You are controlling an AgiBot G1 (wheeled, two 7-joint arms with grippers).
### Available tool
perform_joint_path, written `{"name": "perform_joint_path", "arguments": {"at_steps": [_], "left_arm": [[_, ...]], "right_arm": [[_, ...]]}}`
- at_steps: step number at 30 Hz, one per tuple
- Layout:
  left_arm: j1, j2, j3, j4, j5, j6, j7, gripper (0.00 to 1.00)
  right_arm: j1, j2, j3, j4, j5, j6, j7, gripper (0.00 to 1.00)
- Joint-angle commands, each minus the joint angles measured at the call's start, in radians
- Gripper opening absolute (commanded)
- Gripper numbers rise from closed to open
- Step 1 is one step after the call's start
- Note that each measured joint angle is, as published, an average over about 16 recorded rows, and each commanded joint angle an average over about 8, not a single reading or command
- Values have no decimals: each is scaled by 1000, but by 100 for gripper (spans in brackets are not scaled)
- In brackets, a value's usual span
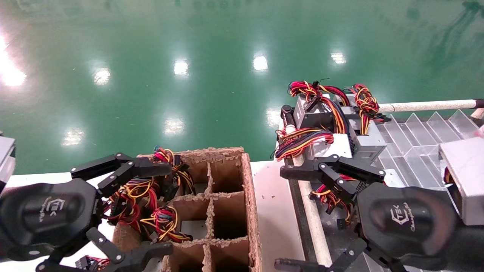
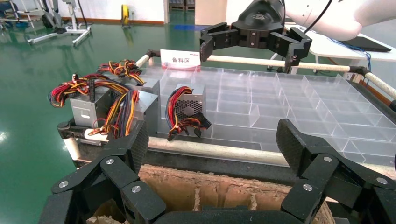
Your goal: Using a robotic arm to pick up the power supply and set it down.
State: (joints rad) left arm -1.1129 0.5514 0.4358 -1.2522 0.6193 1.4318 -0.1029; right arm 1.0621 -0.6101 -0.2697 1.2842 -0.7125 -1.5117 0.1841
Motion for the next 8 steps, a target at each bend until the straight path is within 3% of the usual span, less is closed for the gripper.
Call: {"name": "perform_joint_path", "arguments": {"at_steps": [1,8], "left_arm": [[0,0,0,0,0,0,0,100],[0,0,0,0,0,0,0,100]], "right_arm": [[1,0,-1,0,-2,2,1,100],[6,0,-5,0,-9,8,2,100]]}}
